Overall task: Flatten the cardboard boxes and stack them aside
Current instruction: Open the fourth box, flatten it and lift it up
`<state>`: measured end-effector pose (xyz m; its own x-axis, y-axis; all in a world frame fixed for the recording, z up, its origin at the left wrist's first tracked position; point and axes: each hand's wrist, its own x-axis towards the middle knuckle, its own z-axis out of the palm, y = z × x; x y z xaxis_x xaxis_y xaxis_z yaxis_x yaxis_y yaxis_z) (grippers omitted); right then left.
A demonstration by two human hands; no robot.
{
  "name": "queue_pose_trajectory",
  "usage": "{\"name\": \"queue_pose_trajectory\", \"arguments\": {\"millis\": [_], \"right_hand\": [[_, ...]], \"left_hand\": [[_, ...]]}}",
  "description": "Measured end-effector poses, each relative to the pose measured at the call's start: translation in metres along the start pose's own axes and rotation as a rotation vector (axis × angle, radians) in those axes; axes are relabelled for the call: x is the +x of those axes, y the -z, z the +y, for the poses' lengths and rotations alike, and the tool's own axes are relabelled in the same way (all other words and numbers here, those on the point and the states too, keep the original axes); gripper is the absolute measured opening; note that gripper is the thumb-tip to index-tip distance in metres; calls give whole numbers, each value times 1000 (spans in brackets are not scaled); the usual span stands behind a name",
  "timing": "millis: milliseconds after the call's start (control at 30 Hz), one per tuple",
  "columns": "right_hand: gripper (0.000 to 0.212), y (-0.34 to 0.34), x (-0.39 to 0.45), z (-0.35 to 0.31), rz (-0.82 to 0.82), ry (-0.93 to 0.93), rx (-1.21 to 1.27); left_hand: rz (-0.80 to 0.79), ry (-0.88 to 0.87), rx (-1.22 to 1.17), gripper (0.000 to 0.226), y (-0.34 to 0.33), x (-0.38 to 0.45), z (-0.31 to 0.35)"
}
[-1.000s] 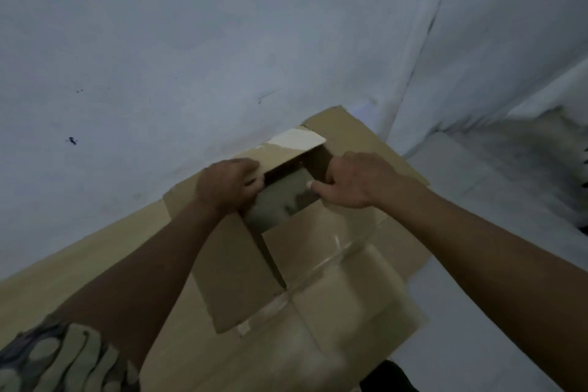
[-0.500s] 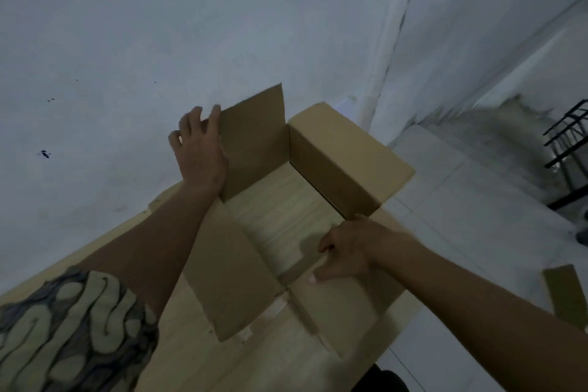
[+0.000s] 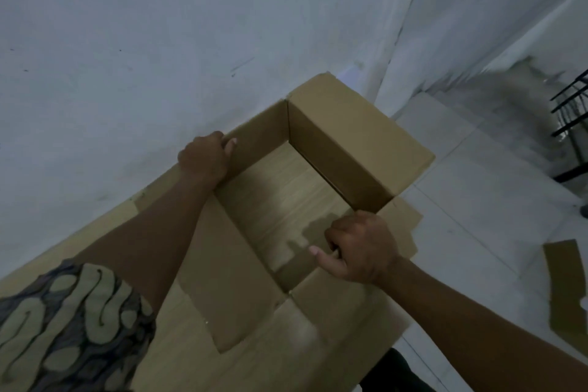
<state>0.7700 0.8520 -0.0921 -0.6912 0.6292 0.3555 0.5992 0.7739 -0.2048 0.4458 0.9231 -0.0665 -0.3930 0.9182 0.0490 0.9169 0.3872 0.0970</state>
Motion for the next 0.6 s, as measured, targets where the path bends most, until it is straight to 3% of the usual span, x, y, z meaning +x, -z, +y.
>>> {"name": "queue_pose_trajectory", "arguments": {"millis": [167, 267, 367, 433, 600], "right_hand": [[45, 0, 7, 2, -38, -30, 27], [30, 12, 12, 8, 89, -132, 90], [16, 31, 17, 23, 206, -246, 57], [22, 43, 20, 39, 205, -324, 2], [51, 61, 28, 81, 110, -606, -85]], "left_hand": [[8, -34, 3, 45, -1, 2, -6], [114, -84, -77, 37, 1, -3, 2], [198, -139, -155, 45, 9, -14, 36], [122, -74, -263, 56, 21, -28, 74], [-258, 143, -594, 86, 18, -50, 176]]}}
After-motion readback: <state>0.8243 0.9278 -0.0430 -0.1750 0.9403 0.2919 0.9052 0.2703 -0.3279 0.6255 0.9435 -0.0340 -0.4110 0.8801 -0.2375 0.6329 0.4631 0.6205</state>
